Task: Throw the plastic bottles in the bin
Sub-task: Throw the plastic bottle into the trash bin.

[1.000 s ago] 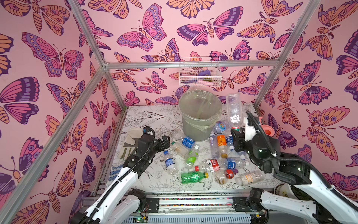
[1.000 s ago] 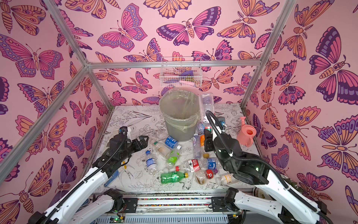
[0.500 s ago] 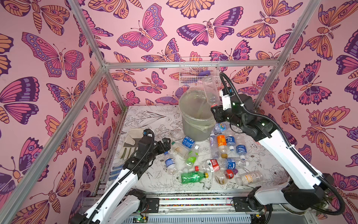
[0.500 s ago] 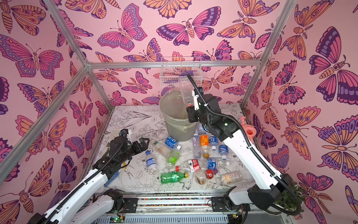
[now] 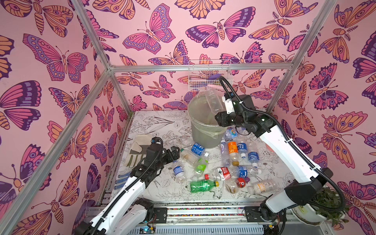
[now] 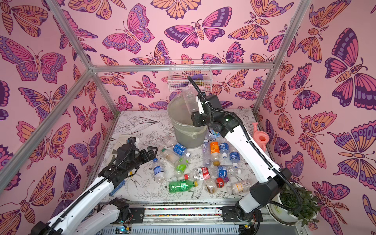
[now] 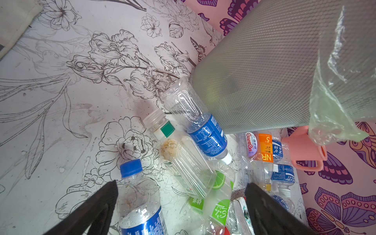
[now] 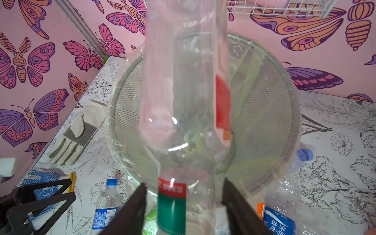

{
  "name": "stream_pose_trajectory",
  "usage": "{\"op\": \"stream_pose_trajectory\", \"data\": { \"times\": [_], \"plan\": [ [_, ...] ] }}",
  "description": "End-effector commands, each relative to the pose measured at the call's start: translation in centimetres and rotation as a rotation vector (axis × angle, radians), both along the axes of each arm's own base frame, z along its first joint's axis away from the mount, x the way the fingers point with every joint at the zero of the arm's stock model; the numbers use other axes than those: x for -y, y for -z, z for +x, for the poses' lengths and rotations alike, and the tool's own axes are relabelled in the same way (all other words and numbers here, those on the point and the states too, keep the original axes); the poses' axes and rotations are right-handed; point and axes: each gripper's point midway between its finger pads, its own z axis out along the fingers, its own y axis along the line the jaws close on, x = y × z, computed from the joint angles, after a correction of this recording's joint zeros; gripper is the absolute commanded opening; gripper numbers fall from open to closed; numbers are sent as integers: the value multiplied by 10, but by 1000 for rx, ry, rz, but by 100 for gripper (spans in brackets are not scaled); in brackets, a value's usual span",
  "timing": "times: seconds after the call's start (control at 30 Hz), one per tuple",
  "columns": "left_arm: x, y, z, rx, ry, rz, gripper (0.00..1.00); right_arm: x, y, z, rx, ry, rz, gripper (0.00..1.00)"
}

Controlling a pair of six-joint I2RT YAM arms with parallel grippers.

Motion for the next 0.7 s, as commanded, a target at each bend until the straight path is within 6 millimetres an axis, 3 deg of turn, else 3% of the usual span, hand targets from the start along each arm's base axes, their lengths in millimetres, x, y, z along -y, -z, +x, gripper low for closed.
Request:
{"op": "stream_pose_trajectory", "data": {
  "times": [0.0, 0.03, 0.4, 0.67],
  "plan": [
    [-4, 11, -6, -47, -17, 21, 100, 8, -20, -5, 39, -1, -10, 96],
    [-5, 12, -6, -52, -20, 23, 100, 8, -22, -6, 47, -4, -10, 100],
    [-9, 25, -12, -122, -40, 46, 100, 19, -53, -30, 128, -24, 60, 99],
    [-6, 55, -21, -246, -36, 46, 96, 14, -45, -66, 146, -163, 101, 99]
  ]
}}
